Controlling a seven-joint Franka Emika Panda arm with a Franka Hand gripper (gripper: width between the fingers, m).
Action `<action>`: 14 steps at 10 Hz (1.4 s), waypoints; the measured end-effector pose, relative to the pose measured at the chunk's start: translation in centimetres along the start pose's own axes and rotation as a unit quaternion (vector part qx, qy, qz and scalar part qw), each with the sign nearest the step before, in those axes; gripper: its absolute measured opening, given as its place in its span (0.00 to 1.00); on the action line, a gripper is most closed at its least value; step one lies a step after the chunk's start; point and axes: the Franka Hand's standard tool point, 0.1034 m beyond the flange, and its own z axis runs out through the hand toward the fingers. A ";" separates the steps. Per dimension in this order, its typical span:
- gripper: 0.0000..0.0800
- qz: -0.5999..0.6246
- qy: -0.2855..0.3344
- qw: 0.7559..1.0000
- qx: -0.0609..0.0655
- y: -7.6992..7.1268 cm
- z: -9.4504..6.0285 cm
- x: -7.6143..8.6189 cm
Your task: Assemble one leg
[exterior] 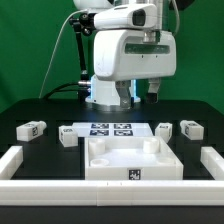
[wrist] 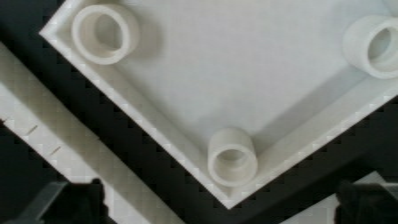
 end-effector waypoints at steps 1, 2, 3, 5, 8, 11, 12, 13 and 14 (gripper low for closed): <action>0.81 0.000 0.000 1.000 0.000 0.0 0.0 0.0; 0.81 0.000 0.000 1.000 0.000 0.0 0.0 0.0; 0.81 0.000 0.000 1.000 0.000 0.0 0.0 0.0; 0.81 0.000 -0.001 1.000 0.001 0.0 0.1 0.0; 0.81 -0.011 -0.001 1.000 0.000 -0.1 0.2 -0.1; 0.81 -0.113 -0.006 0.994 0.009 -2.1 2.2 -2.2; 0.81 -0.161 -0.013 0.987 0.014 -2.4 2.8 -2.4; 0.81 -0.202 -0.021 0.979 0.022 -2.8 3.6 -2.9; 0.81 -0.195 -0.026 0.980 0.028 -2.8 3.8 -3.4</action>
Offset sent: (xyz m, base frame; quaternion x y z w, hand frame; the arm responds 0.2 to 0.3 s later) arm 0.0000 0.0000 0.0000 0.0000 0.0000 0.0000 1.0000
